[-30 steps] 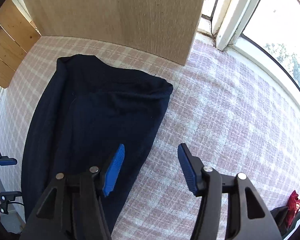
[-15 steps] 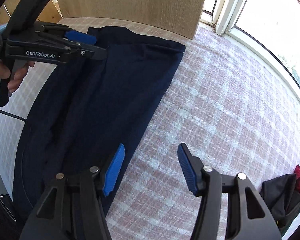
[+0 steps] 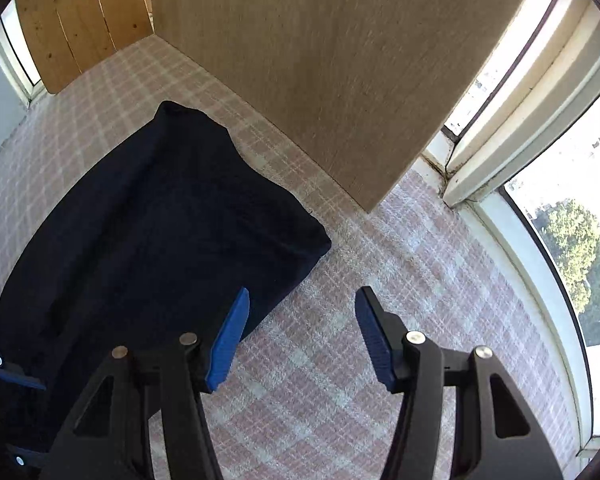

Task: Fold clothes

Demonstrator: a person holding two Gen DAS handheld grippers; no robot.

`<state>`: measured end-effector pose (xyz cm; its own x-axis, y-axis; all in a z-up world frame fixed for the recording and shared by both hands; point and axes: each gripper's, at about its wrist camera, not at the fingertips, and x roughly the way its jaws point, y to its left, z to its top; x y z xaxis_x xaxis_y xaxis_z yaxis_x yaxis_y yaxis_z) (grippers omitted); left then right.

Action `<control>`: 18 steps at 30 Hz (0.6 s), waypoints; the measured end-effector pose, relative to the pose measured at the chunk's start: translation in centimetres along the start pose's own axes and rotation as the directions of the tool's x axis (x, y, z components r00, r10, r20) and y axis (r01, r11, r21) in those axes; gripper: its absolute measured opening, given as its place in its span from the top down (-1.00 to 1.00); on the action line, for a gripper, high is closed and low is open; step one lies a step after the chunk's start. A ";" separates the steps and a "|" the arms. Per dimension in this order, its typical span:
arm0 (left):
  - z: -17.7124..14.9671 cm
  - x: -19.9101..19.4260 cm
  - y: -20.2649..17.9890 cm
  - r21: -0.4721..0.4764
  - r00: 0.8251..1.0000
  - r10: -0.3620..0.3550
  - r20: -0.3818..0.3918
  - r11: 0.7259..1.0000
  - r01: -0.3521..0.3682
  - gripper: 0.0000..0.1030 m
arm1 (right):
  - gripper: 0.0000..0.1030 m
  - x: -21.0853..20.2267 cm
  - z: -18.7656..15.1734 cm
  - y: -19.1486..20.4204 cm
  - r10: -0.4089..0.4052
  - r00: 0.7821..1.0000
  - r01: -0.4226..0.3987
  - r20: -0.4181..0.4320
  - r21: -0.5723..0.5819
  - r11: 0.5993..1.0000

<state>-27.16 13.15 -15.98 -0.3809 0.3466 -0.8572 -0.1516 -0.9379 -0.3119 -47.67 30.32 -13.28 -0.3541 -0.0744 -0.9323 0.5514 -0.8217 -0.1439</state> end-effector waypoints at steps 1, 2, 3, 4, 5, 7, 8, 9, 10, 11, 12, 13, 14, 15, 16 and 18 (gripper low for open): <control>-0.4 0.5 -0.4 -0.033 1.000 0.014 -0.001 0.999 -0.014 -0.08 | -0.07 0.6 0.4 0.1 -0.016 1.000 0.015 -0.007 -0.041 0.999; -0.8 1.1 -0.7 -0.067 1.000 0.027 -0.002 0.997 -0.028 -0.08 | -0.06 1.2 0.7 0.2 -0.033 0.999 0.032 -0.015 -0.080 0.996; -0.9 1.7 -1.0 -0.089 0.999 0.045 -0.009 0.995 -0.046 -0.08 | -0.06 1.6 1.0 0.2 -0.030 0.999 0.029 -0.015 -0.108 0.994; -0.9 2.2 -1.3 -0.101 0.998 0.068 -0.012 0.992 -0.068 -0.08 | -0.06 1.9 1.2 0.2 -0.031 0.999 0.028 -0.015 -0.135 0.990; -0.9 2.6 -1.4 -0.112 0.995 0.094 -0.012 0.989 -0.095 -0.08 | -0.06 2.3 1.4 0.3 -0.033 0.999 0.030 -0.015 -0.163 0.986; -0.7 3.2 -1.4 -0.139 0.990 0.143 -0.009 0.980 -0.143 -0.08 | -0.06 3.0 1.9 0.7 -0.059 0.998 0.055 -0.010 -0.233 0.971; -0.5 3.3 -1.3 -0.153 0.987 0.159 -0.003 0.976 -0.158 -0.08 | -0.06 3.3 2.3 1.0 -0.073 0.997 0.069 -0.006 -0.265 0.962; -0.3 3.4 -1.2 -0.166 0.985 0.175 0.000 0.971 -0.173 -0.08 | -0.06 3.6 2.6 1.2 -0.081 0.997 0.077 -0.001 -0.292 0.953; -0.1 3.5 -1.0 -0.178 0.982 0.191 0.001 0.966 -0.188 -0.08 | -0.06 3.8 2.9 1.4 -0.080 0.997 0.078 0.008 -0.318 0.945; 0.2 3.8 -0.8 -0.188 0.980 0.201 -0.001 0.962 -0.198 -0.08 | -0.06 3.9 3.2 1.6 -0.076 0.997 0.077 0.018 -0.344 0.936; 0.4 4.0 -0.6 -0.197 0.978 0.209 -0.005 0.959 -0.206 -0.08 | -0.07 4.1 3.5 1.9 -0.072 0.997 0.077 0.027 -0.370 0.926; 0.6 4.3 -0.4 -0.203 0.976 0.216 -0.010 0.956 -0.213 -0.08 | -0.07 4.3 3.7 2.2 -0.075 0.997 0.083 0.036 -0.398 0.914; 0.8 4.7 -0.3 -0.208 0.975 0.222 -0.015 0.953 -0.220 -0.08 | -0.07 4.6 3.8 2.5 -0.080 0.996 0.091 0.044 -0.426 0.900; 0.9 4.9 -0.4 -0.204 0.972 0.235 -0.018 0.951 -0.233 -0.08 | -0.07 4.9 4.0 2.7 -0.090 0.995 0.102 0.048 -0.442 0.891; 1.1 5.1 -0.5 -0.197 0.968 0.249 -0.019 0.948 -0.248 -0.08 | -0.07 5.3 4.1 2.8 -0.095 0.994 0.106 0.047 -0.453 0.885; 1.3 5.5 -0.8 -0.183 0.960 0.279 -0.020 0.943 -0.277 -0.08 | -0.07 5.7 4.5 2.9 -0.082 0.995 0.098 0.053 -0.462 0.882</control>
<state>-30.28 15.85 -19.89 -0.3897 0.0714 -0.9182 0.1298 -0.9828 -0.1315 -51.49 24.95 -17.46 -0.4379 -0.0366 -0.8983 0.8005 -0.4706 -0.3711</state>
